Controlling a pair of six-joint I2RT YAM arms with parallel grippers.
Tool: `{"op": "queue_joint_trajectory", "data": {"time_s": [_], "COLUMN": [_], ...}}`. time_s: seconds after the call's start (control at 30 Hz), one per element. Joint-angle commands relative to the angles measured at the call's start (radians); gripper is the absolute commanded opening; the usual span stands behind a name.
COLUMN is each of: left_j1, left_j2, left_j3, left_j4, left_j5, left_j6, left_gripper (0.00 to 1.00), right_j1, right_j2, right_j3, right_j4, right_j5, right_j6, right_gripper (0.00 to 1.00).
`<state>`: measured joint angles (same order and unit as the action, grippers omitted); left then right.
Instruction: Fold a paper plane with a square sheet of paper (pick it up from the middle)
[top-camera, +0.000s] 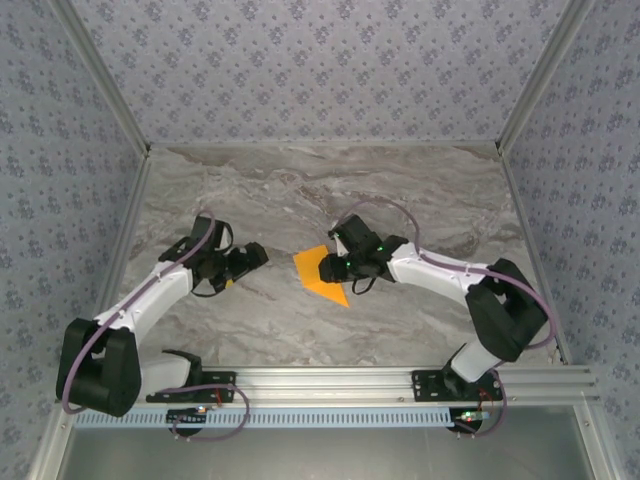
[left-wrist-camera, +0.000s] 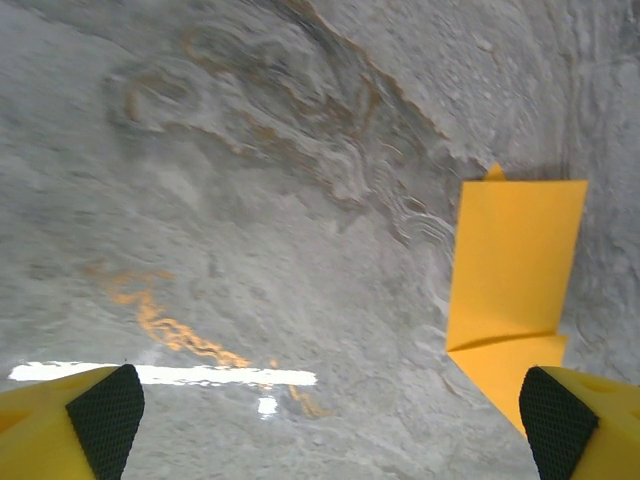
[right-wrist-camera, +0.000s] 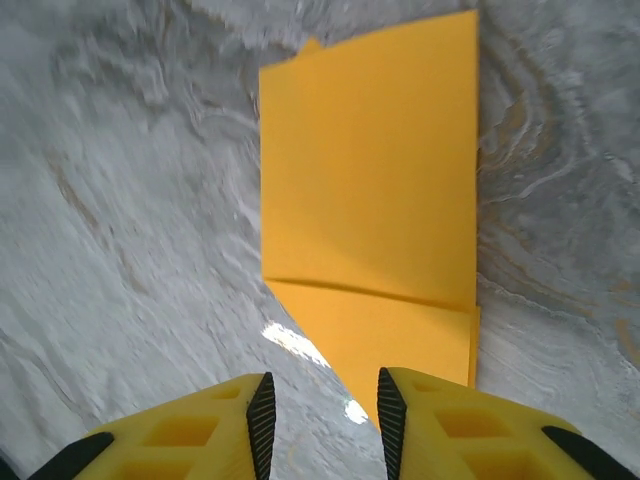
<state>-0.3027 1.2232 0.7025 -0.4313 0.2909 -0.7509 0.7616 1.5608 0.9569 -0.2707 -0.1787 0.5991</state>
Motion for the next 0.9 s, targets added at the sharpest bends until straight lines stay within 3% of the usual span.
{"op": "queue_joint_trajectory", "data": {"time_s": [0.0,0.5,0.87], "left_j1": [-0.038,-0.194,-0.253], "left_j2": [0.023,0.16,0.281], "left_j3": [-0.011,-0.015,0.008], "left_j4": [0.081,0.258,0.339], "left_j5": [0.069,0.153,0.196], "left_j6": [-0.05,-0.198,-0.245], "left_gripper": [0.99,0.88,0.66], "right_j1": [0.01,-0.025,-0.145], "right_j2": [-0.002,0.151,0.12], "right_j3": [-0.058,-0.091,-0.334], "right_j4": [0.084,0.161,0.43], "right_j5": [0.063,0.058,-0.135], "right_j6": [0.232,0.299,0.411], "right_gripper": [0.35,0.3,0.29]}}
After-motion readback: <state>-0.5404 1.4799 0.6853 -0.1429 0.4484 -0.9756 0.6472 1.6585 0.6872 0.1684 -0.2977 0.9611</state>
